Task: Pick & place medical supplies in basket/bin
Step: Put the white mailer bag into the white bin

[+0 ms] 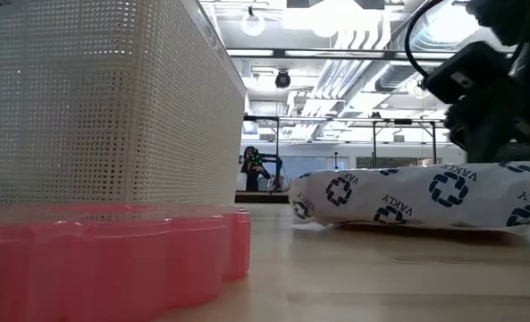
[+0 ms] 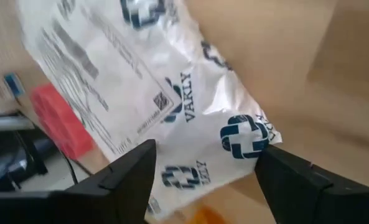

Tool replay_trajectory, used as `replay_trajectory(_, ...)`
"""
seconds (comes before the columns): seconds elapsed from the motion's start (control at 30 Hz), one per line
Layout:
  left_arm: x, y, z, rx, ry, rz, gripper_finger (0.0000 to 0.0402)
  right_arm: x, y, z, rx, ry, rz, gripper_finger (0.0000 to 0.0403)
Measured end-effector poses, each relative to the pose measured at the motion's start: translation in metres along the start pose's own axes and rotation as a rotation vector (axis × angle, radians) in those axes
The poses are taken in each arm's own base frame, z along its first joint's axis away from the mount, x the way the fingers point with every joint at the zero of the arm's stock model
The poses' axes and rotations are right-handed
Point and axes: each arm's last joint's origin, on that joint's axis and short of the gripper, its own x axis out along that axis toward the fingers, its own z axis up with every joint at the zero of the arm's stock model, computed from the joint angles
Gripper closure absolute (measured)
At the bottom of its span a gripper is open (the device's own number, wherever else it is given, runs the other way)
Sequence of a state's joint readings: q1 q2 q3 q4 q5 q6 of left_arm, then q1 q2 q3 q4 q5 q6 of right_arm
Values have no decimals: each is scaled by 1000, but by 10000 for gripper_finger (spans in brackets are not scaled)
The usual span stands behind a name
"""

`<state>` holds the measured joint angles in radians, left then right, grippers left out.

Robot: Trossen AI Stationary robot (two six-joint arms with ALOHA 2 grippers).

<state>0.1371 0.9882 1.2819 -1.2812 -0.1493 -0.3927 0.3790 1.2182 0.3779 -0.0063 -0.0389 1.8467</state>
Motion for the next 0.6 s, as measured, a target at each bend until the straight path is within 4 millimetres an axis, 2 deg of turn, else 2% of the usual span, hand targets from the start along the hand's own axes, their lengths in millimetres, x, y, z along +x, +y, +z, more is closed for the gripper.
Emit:
replay_trajectory(0.13, 0, 0, 0, 1, -1, 2, 225, -1, 6, 12, 11, -86, 53, 154)
replay_trajectory(0.4, 0, 0, 0, 3, 0, 2, 224, -9, 32, 42, -13, -329, 304, 174)
replay_trajectory(0.6, 0, 0, 0, 2, 0, 1, 225, -11, 32, 53, -17, -318, 287, 188)
